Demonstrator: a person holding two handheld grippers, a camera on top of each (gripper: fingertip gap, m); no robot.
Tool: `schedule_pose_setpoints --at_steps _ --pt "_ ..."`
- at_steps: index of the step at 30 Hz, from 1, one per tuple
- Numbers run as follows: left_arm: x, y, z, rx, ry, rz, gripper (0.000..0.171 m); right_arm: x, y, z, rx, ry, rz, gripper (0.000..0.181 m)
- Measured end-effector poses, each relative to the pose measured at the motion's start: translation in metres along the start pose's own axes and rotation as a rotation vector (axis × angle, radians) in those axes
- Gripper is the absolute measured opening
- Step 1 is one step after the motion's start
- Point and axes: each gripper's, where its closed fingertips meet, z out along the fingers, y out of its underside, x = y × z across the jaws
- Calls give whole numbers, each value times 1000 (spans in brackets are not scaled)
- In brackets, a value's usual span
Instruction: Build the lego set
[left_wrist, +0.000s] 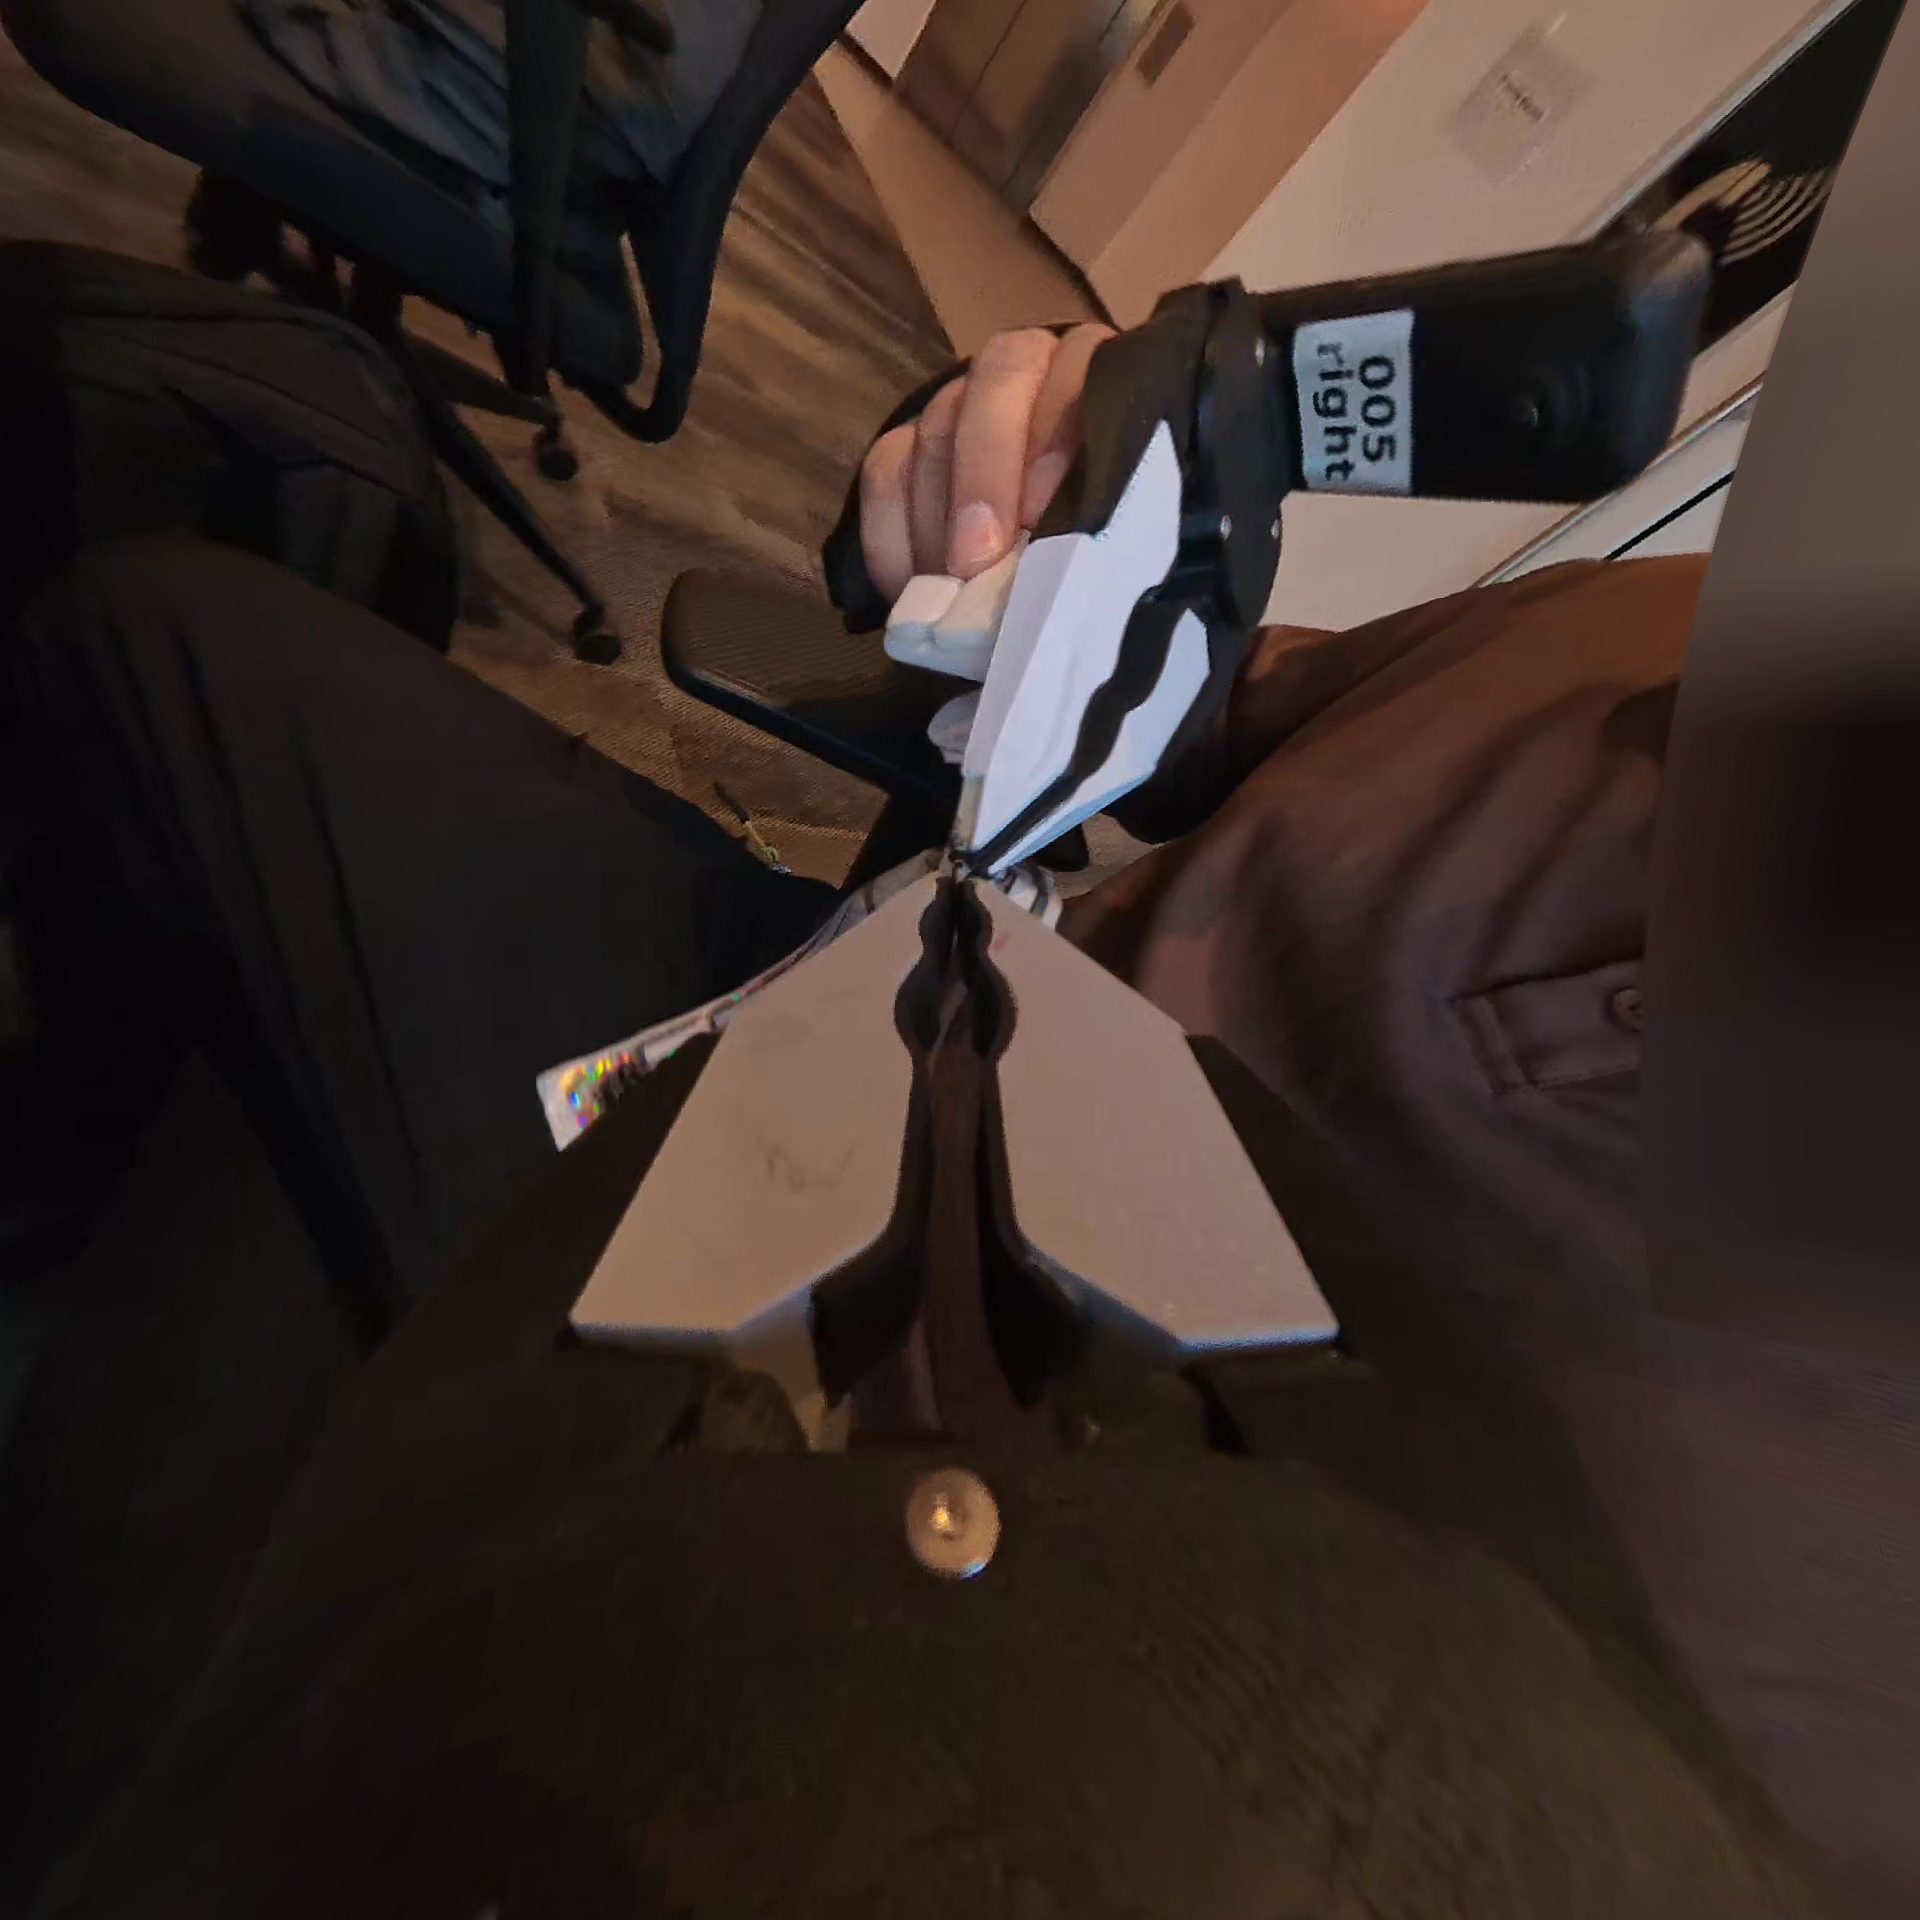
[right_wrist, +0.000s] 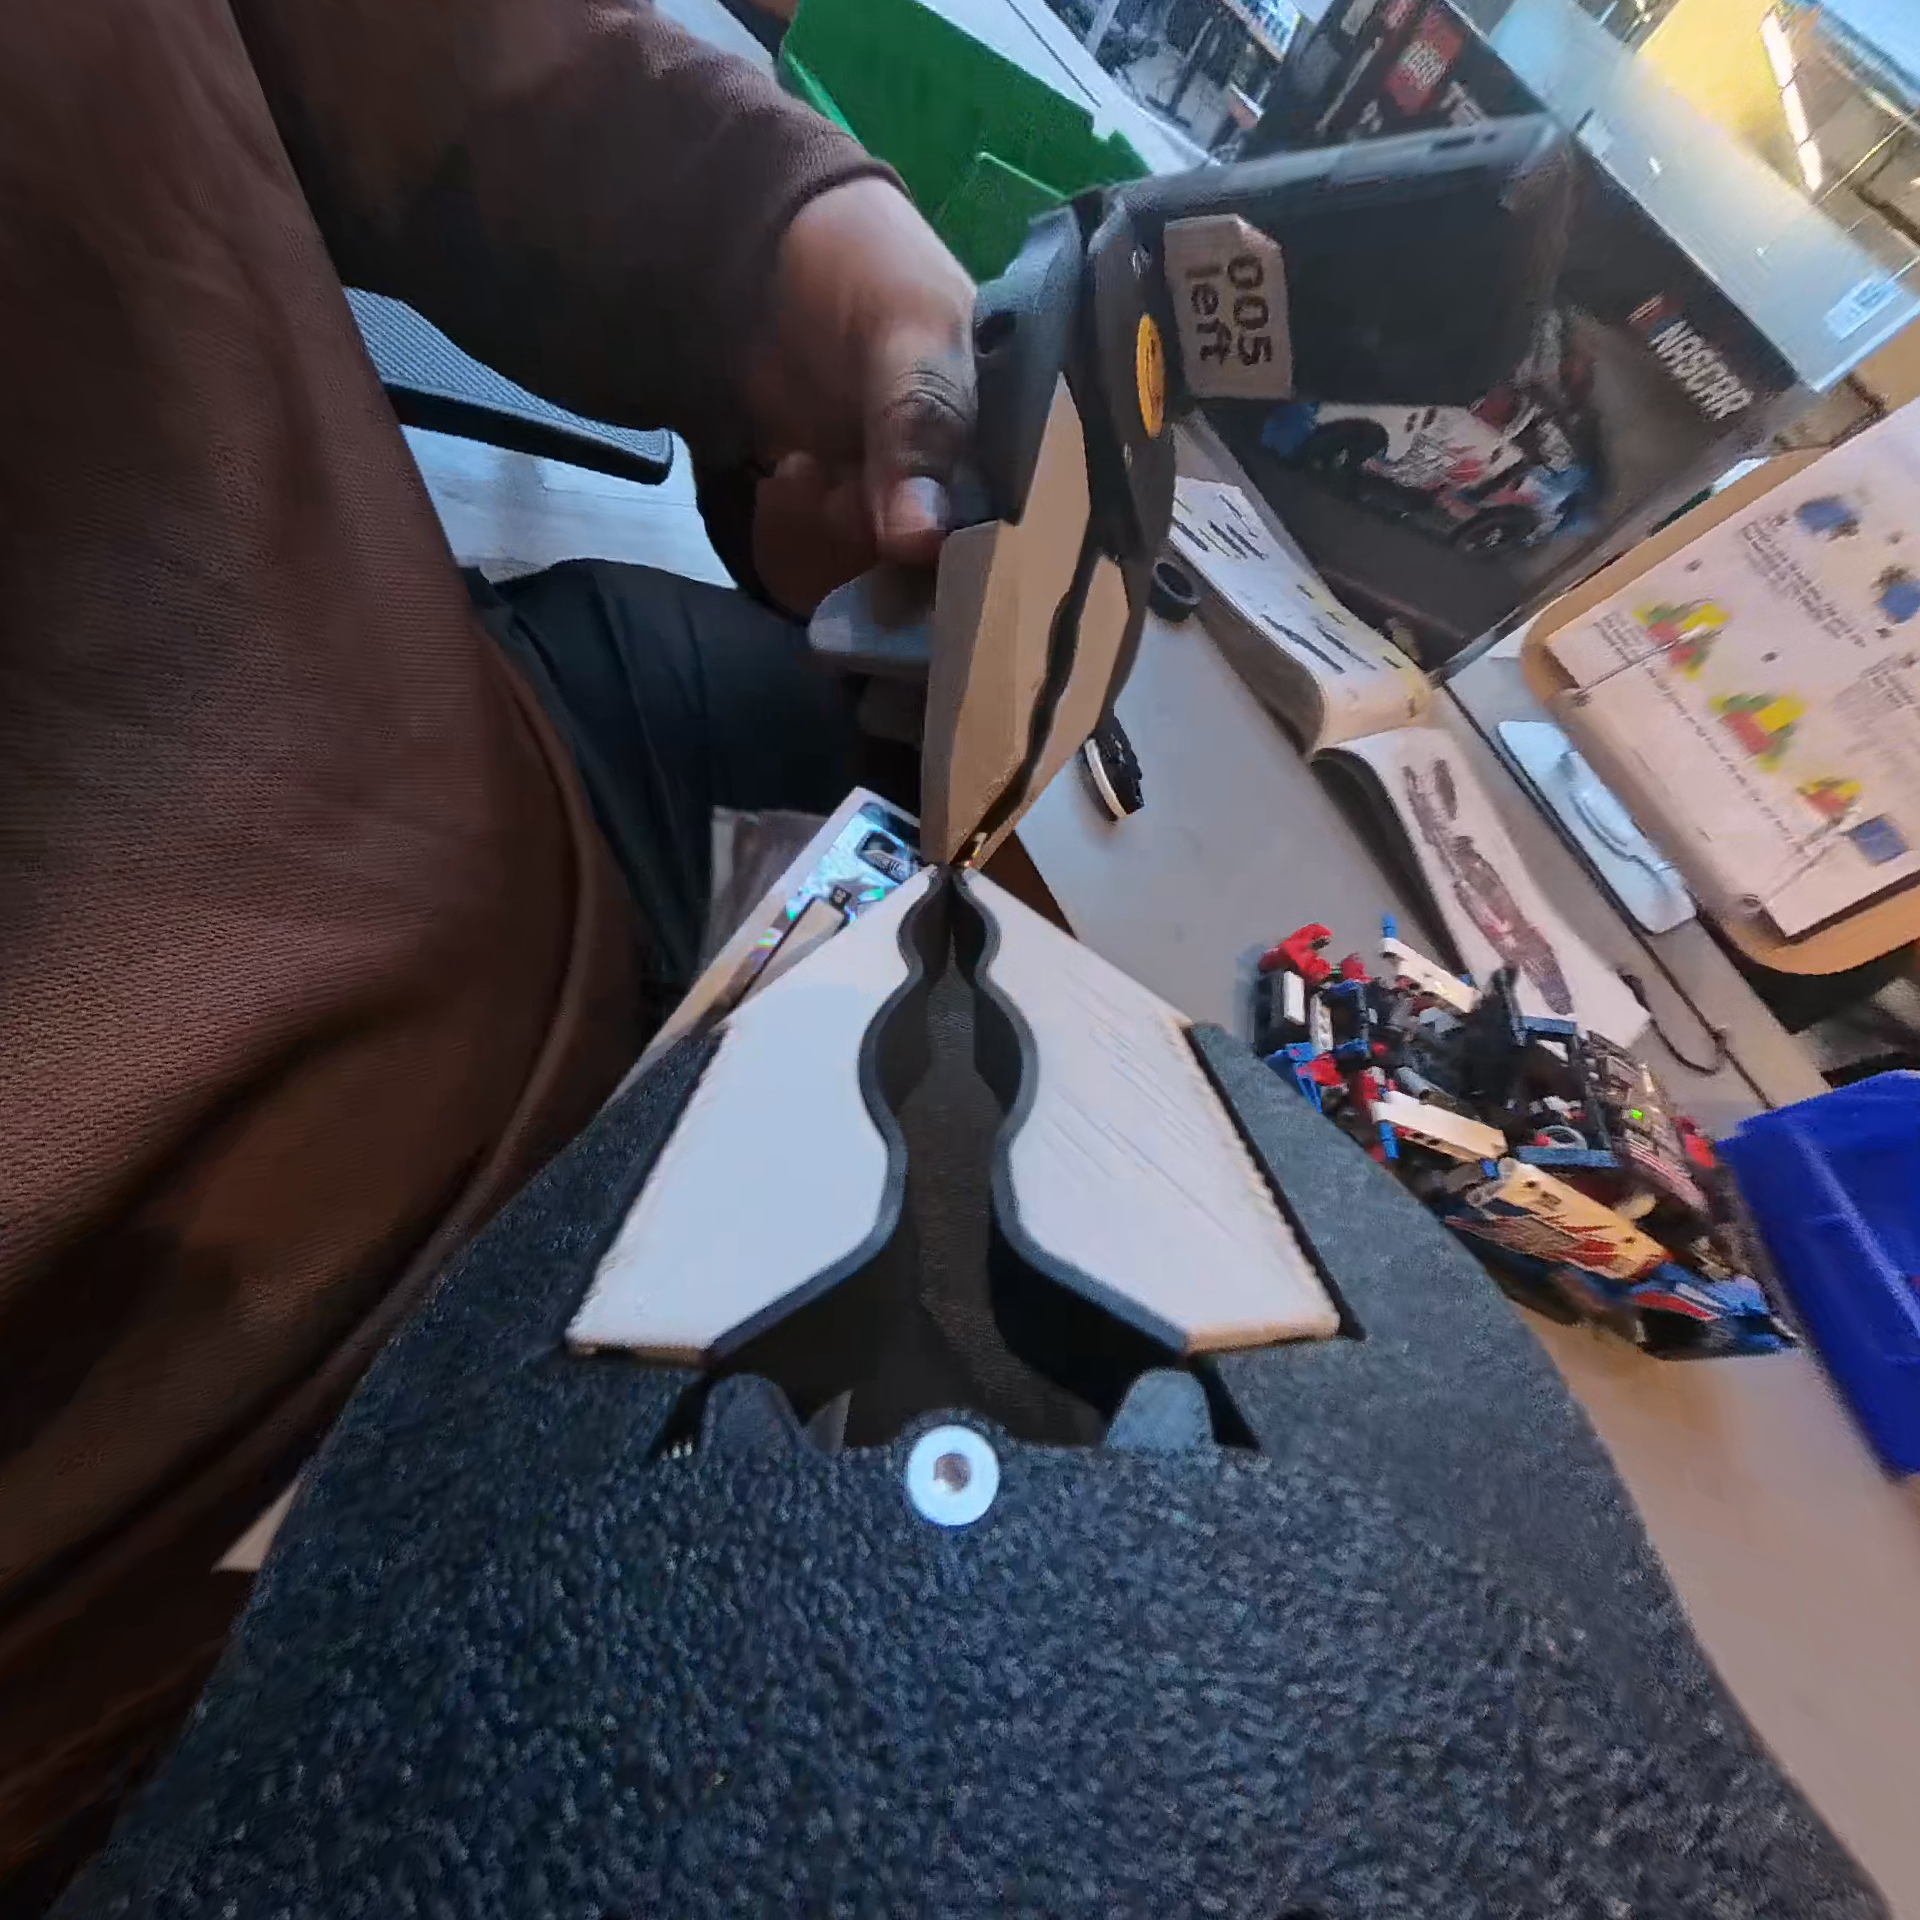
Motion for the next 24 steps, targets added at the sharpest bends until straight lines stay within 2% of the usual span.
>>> schedule_pose_setpoints --at_steps 5,8,11,15,20,24 --pt "-4 -1 1 48 43 -64 0 2 3 0 -41 47 -80 0" --pt "-11 -3 2 100 48 -121 0 5 10 2 -131 137 -229 0" --pt "-15 -6 4 190 101 -243 0 8 14 2 -215 219 -383 0" --pt "-25 -2 7 266 147 -384 0 6 24 5 -310 248 -552 0" --pt "-34 -9 2 343 125 -431 0 5 25 5 -315 228 -553 0" --pt "-42 -16 -4 356 53 -388 0 2 21 3 -275 208 -483 0"
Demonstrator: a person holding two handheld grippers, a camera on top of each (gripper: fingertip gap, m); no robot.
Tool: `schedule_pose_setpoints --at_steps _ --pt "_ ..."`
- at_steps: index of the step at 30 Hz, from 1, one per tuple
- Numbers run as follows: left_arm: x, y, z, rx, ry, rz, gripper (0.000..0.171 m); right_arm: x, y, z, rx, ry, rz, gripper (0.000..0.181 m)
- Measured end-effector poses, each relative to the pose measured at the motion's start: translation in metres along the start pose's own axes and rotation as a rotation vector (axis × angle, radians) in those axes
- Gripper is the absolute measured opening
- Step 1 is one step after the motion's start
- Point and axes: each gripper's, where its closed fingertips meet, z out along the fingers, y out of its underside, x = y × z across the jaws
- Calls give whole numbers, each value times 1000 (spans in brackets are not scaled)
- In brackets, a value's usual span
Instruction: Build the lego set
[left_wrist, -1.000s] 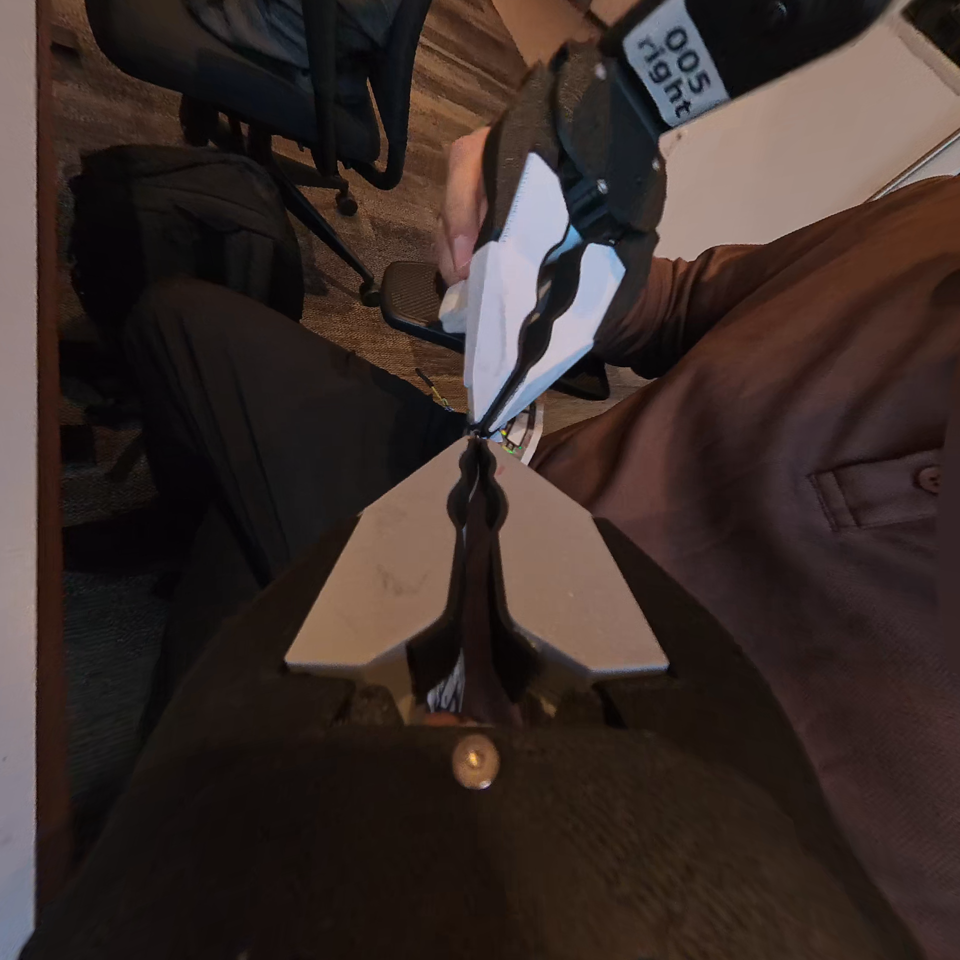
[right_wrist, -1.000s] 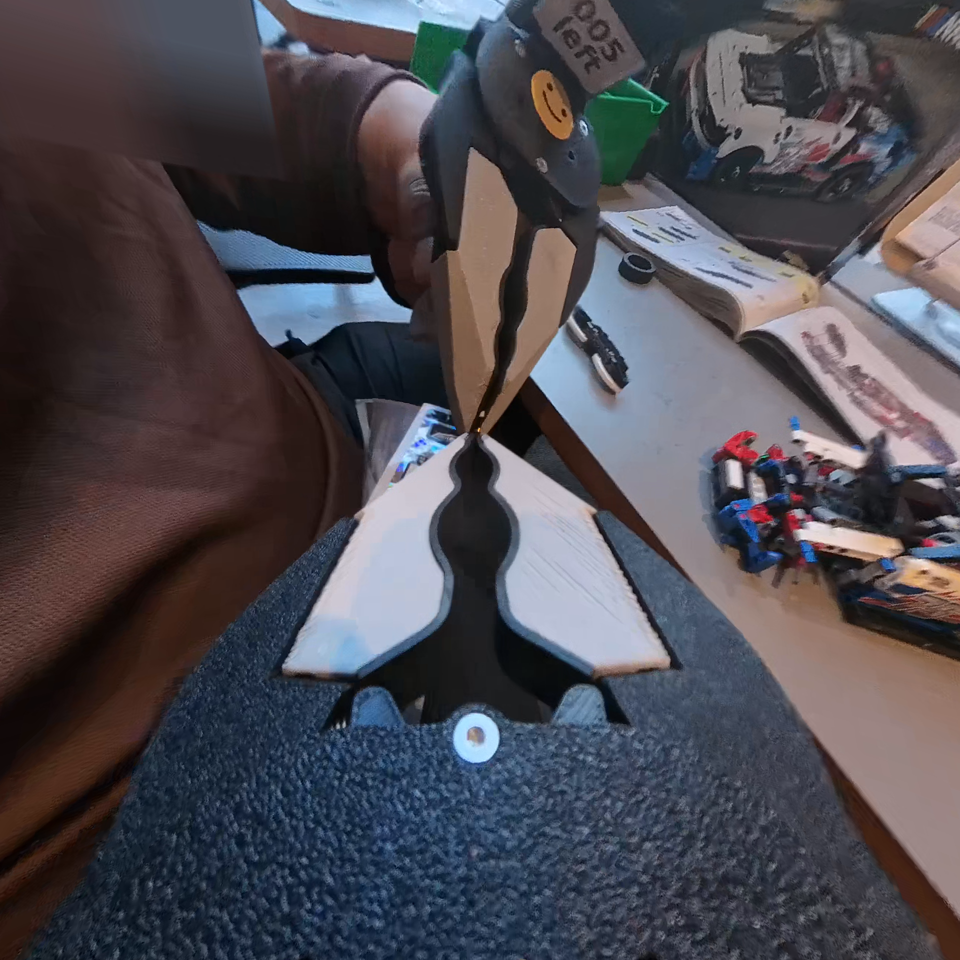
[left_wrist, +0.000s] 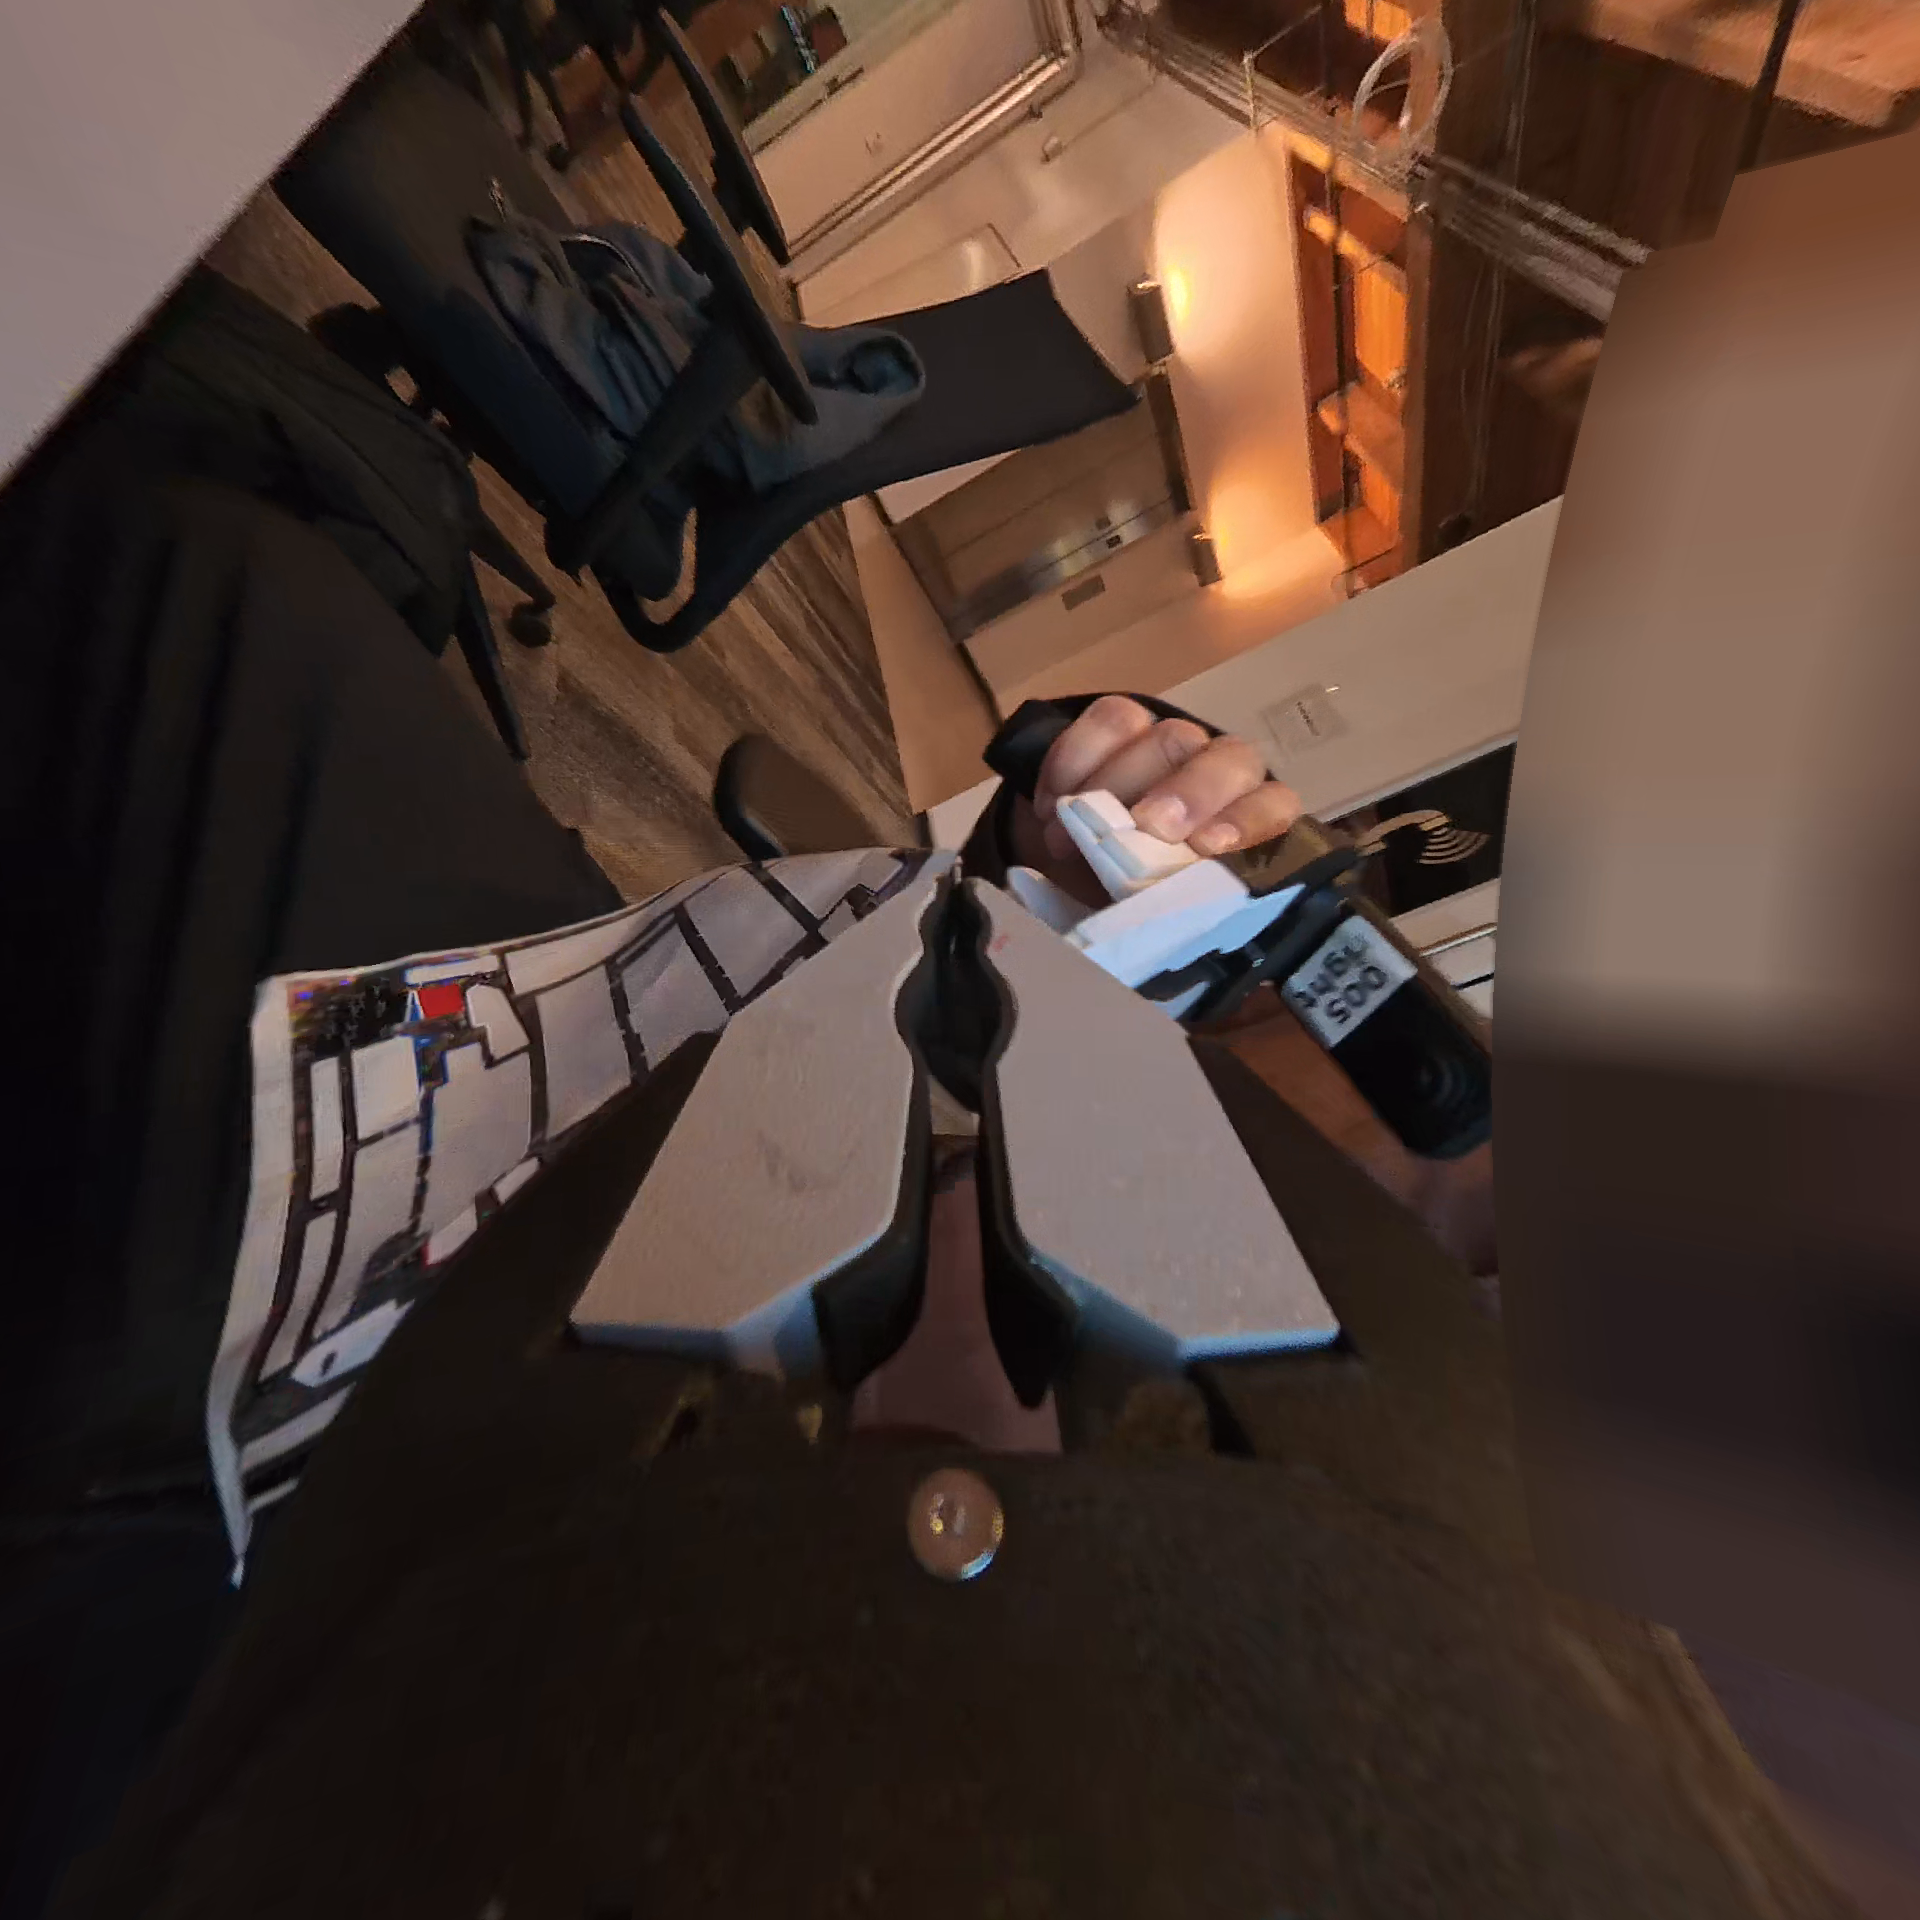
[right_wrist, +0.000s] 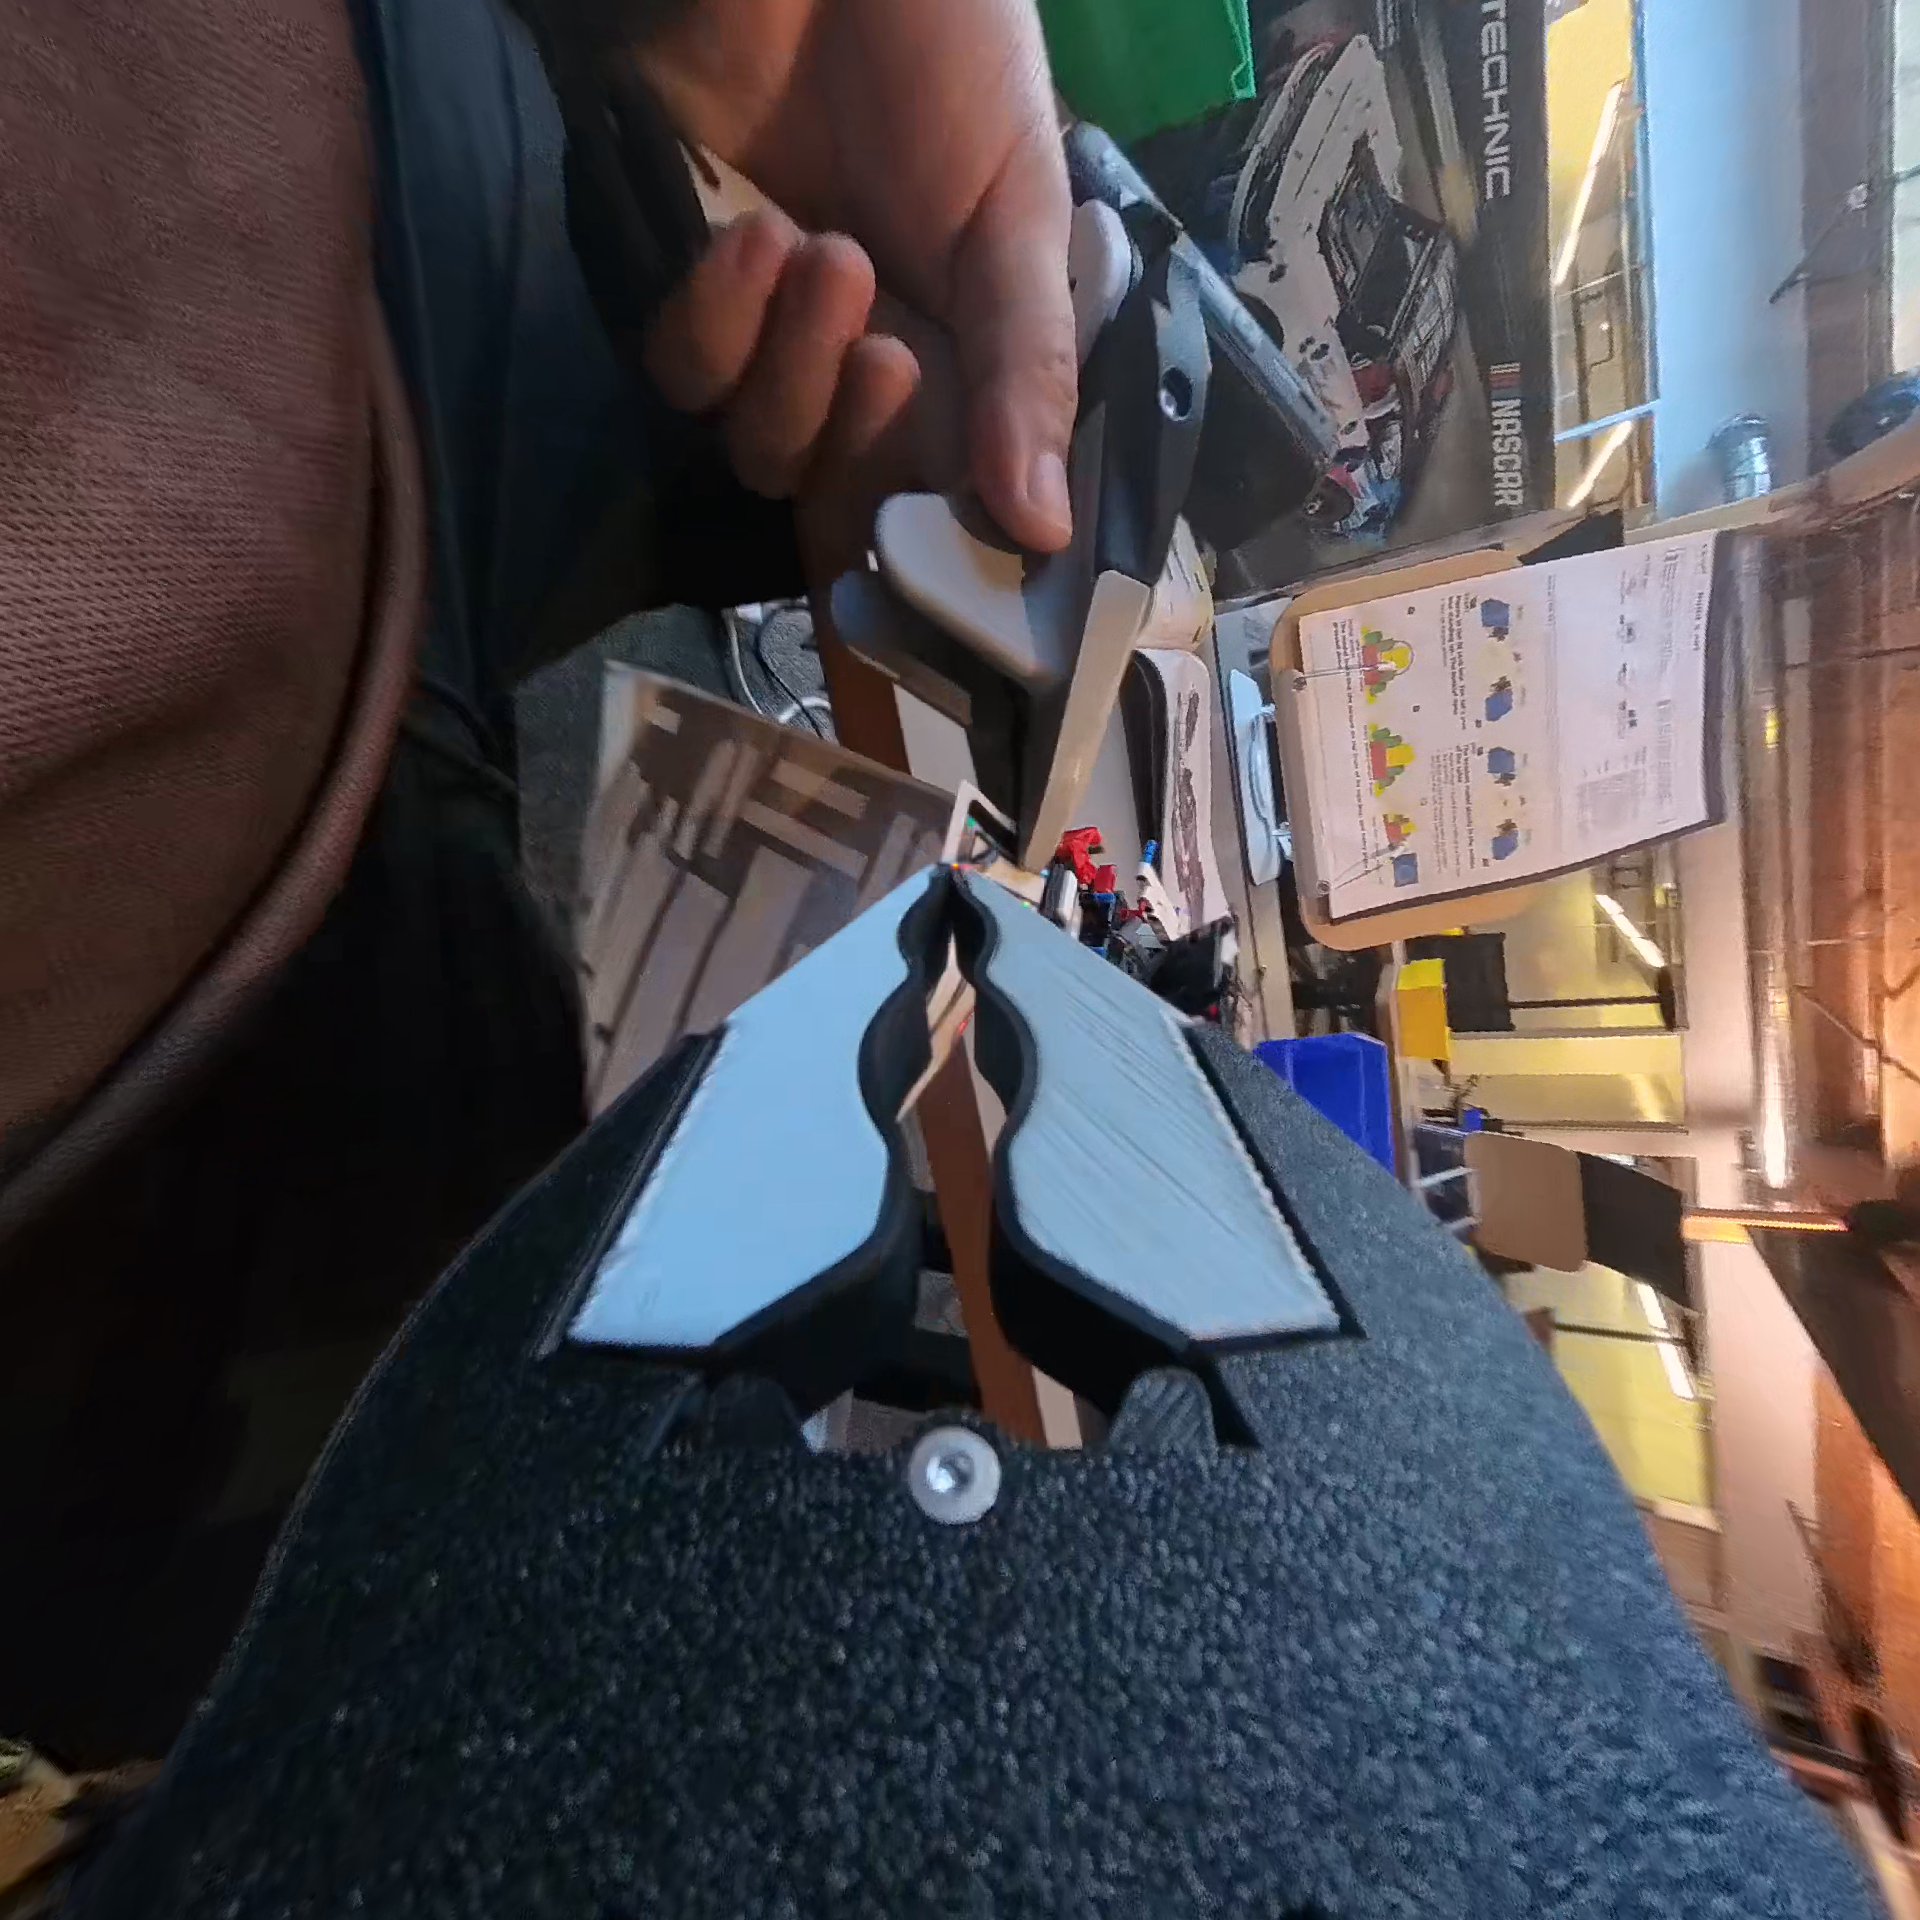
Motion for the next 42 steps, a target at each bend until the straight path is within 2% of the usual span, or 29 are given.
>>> schedule_pose_setpoints --at_steps 5,8,10,12,15,16,18,21,23,25,26,28,31,34,38,40,42 --pt "16 -23 10 -29 -56 192 0 29 -4 -34 174 6 306 0" --pt "36 -55 30 -72 -86 376 0 58 11 -64 264 63 520 0" --pt "64 -102 52 -71 -97 602 0 74 26 -82 296 94 628 0" --pt "88 -163 80 -71 -145 907 0 89 43 -99 296 172 690 0" --pt "104 -253 124 -67 -220 1344 0 100 69 -118 257 258 744 0" --pt "100 -283 137 -52 -269 1473 0 100 78 -123 243 281 752 0" --pt "82 -335 156 -29 -385 1600 0 98 97 -131 214 319 768 0" --pt "35 -383 171 -32 -605 1788 0 90 127 -142 176 368 816 0" --pt "8 -385 174 -50 -713 1915 0 84 144 -150 173 392 861 0" --pt "-9 -368 177 -59 -771 1992 0 80 156 -159 179 409 893 0" --pt "-17 -350 179 -84 -744 1966 0 79 160 -164 178 419 900 0" --pt "-34 -315 183 -105 -700 1800 0 78 165 -170 176 423 905 0" --pt "-76 -269 189 -165 -740 1602 0 77 164 -171 195 402 908 0" --pt "-138 -228 196 -332 -824 1349 0 78 154 -166 237 358 918 0" --pt "-183 -208 190 -403 -882 1033 0 82 144 -163 232 333 911 0" --pt "-187 -201 187 -411 -867 926 8 84 142 -162 217 325 902 0" --pt "-182 -202 182 -376 -854 889 16 88 141 -158 210 312 900 0"
